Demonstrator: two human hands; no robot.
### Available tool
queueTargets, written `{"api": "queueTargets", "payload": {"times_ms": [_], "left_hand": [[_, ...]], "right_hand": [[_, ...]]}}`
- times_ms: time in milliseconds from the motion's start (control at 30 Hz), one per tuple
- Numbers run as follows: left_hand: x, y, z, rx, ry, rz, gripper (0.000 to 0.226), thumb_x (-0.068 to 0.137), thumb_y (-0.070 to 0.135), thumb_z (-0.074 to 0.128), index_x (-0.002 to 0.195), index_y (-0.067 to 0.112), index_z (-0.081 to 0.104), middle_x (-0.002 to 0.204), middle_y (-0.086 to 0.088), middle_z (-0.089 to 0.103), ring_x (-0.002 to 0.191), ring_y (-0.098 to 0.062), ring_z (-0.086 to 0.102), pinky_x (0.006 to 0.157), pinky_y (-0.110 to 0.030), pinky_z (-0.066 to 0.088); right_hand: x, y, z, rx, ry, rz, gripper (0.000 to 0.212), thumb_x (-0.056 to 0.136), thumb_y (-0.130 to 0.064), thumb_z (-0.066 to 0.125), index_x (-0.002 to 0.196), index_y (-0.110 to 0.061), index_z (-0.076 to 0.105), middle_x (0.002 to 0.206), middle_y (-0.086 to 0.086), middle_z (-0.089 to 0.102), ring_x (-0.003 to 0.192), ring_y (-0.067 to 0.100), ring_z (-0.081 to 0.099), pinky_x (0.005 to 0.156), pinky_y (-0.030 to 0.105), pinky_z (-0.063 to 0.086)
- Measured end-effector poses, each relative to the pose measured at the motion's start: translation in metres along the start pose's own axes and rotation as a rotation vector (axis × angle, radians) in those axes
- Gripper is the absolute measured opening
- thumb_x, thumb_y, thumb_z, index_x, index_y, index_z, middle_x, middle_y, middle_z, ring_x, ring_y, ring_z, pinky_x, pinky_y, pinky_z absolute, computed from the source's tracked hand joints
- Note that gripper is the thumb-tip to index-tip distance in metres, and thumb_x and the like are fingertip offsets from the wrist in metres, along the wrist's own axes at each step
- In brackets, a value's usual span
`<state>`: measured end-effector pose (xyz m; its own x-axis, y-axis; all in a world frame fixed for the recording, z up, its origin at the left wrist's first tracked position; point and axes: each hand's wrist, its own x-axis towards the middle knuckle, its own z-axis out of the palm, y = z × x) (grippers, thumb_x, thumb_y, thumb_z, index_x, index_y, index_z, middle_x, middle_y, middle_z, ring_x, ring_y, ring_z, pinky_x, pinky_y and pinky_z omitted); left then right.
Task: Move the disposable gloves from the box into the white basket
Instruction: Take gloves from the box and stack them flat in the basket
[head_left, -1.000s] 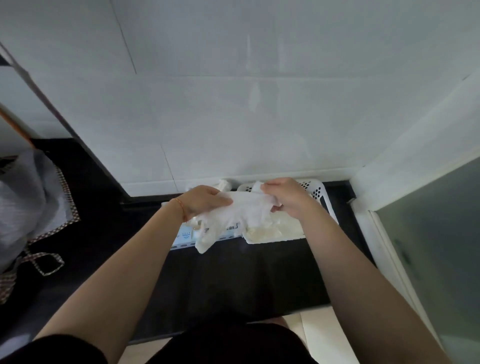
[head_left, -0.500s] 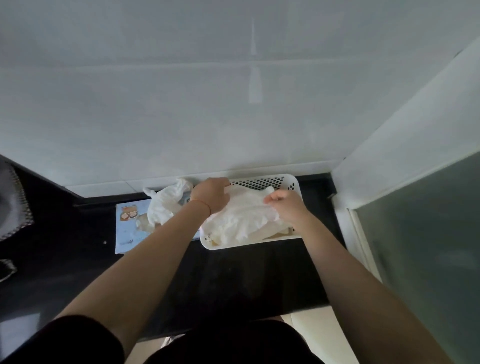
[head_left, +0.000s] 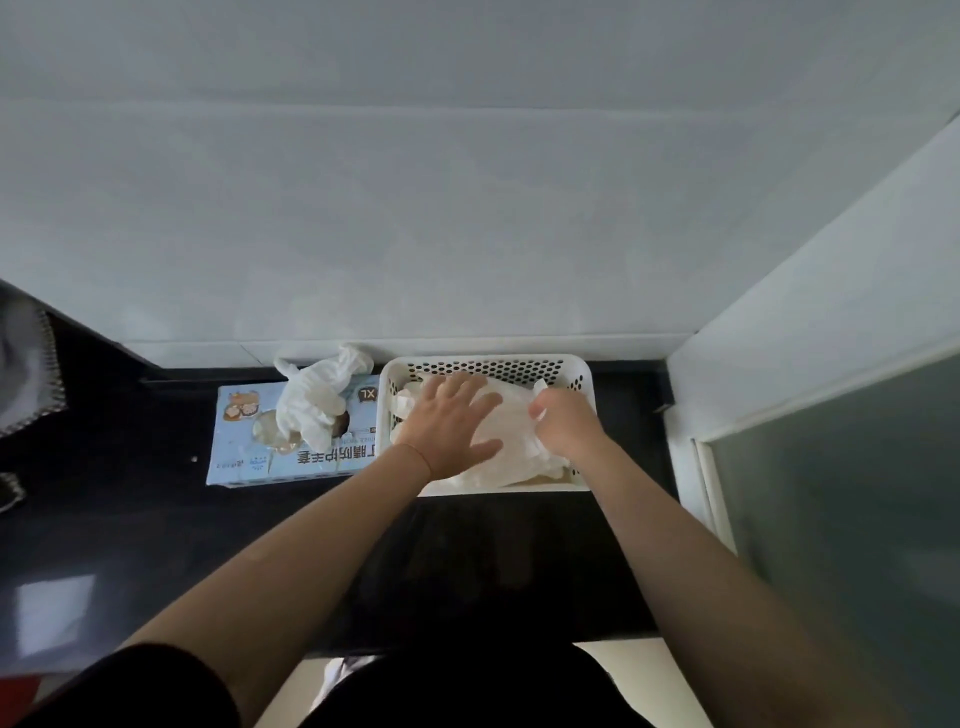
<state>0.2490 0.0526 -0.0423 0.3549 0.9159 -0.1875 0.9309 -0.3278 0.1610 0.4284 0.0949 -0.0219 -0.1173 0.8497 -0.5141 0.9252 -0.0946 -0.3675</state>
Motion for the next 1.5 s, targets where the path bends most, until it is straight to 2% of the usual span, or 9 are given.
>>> {"api": "queueTargets", "payload": {"times_ms": [267, 500, 733, 867, 1000, 1067, 1133, 1333, 1500], "left_hand": [[-0.009, -0.019, 0.026, 0.003, -0.179, -0.162, 0.099, 0.074, 0.080, 0.053, 0.153, 0.034, 0.016, 0.163, -0.004, 0.002, 0.150, -0.025, -0.005, 0.120, -0.053, 0.000], [0.001, -0.017, 0.041, 0.039, -0.299, -0.174, 0.111, 0.070, 0.085, 0.050, 0.154, 0.036, -0.003, 0.163, -0.005, -0.010, 0.149, -0.029, -0.016, 0.118, -0.059, -0.004], [0.003, -0.016, 0.048, 0.069, -0.313, -0.178, 0.110, 0.072, 0.084, 0.048, 0.153, 0.036, -0.009, 0.163, -0.008, -0.013, 0.149, -0.030, -0.017, 0.117, -0.061, -0.002], [0.010, -0.014, 0.030, 0.032, -0.378, -0.176, 0.107, 0.071, 0.084, 0.050, 0.154, 0.033, 0.005, 0.163, -0.007, -0.003, 0.150, -0.031, -0.006, 0.117, -0.061, 0.001], [0.001, -0.025, -0.005, -0.091, 0.038, -0.123, 0.046, 0.090, 0.060, 0.046, 0.110, 0.024, 0.067, 0.117, -0.002, 0.062, 0.118, -0.026, 0.052, 0.104, -0.045, 0.033], [-0.011, -0.037, -0.015, -0.096, 0.440, -0.127, 0.029, 0.089, 0.034, 0.052, 0.070, 0.014, 0.064, 0.072, -0.002, 0.060, 0.077, -0.028, 0.058, 0.075, -0.039, 0.042], [-0.026, -0.056, -0.021, -0.080, 0.644, -0.309, 0.022, 0.082, 0.023, 0.059, 0.063, 0.012, 0.055, 0.063, -0.003, 0.051, 0.064, -0.027, 0.051, 0.064, -0.036, 0.039], [-0.074, -0.123, -0.025, -0.272, 0.148, -0.846, 0.042, 0.085, 0.044, 0.064, 0.117, 0.017, 0.055, 0.112, -0.005, 0.056, 0.104, -0.027, 0.053, 0.082, -0.040, 0.049], [-0.088, -0.155, -0.038, -0.465, 0.041, -0.846, 0.019, 0.092, 0.026, 0.054, 0.092, 0.014, 0.069, 0.091, -0.007, 0.067, 0.081, -0.027, 0.063, 0.071, -0.035, 0.051]], "right_hand": [[0.006, 0.009, 0.020, -0.208, 0.019, -0.060, 0.058, 0.096, 0.003, 0.042, 0.151, -0.010, 0.028, 0.145, 0.012, 0.043, 0.124, 0.028, 0.052, 0.096, 0.037, 0.045], [0.010, 0.015, 0.033, -0.330, 0.067, -0.068, 0.039, 0.098, -0.010, 0.048, 0.136, -0.008, 0.040, 0.122, 0.008, 0.054, 0.102, 0.022, 0.061, 0.080, 0.035, 0.053], [0.011, 0.012, 0.035, -0.374, 0.092, -0.017, 0.055, 0.095, -0.011, 0.057, 0.143, -0.002, 0.032, 0.137, 0.016, 0.043, 0.113, 0.025, 0.059, 0.089, 0.036, 0.056], [0.006, 0.005, 0.025, -0.367, 0.062, 0.010, 0.035, 0.096, -0.005, 0.049, 0.131, -0.005, 0.051, 0.136, 0.016, 0.041, 0.104, 0.025, 0.061, 0.083, 0.032, 0.051], [-0.003, -0.025, 0.010, -0.328, 0.190, -0.011, 0.034, 0.094, -0.006, 0.050, 0.127, -0.006, 0.051, 0.136, 0.018, 0.040, 0.093, 0.029, 0.061, 0.068, 0.034, 0.045], [-0.006, -0.046, 0.009, -0.297, 0.258, -0.058, 0.040, 0.092, -0.006, 0.051, 0.132, -0.006, 0.044, 0.137, 0.019, 0.039, 0.083, 0.029, 0.059, 0.061, 0.033, 0.042], [-0.009, -0.066, 0.011, -0.293, 0.301, -0.113, 0.038, 0.092, -0.007, 0.051, 0.130, -0.005, 0.044, 0.132, 0.019, 0.042, 0.064, 0.022, 0.049, 0.052, 0.030, 0.037], [-0.028, -0.132, 0.032, -0.246, 0.290, -0.273, 0.021, 0.097, -0.018, 0.047, 0.115, -0.006, 0.049, 0.115, 0.012, 0.046, 0.063, 0.021, 0.047, 0.047, 0.027, 0.028], [-0.038, -0.165, 0.045, -0.211, 0.257, -0.289, 0.020, 0.097, -0.018, 0.044, 0.113, -0.008, 0.050, 0.113, 0.010, 0.046, 0.071, 0.023, 0.049, 0.057, 0.032, 0.035]]}}
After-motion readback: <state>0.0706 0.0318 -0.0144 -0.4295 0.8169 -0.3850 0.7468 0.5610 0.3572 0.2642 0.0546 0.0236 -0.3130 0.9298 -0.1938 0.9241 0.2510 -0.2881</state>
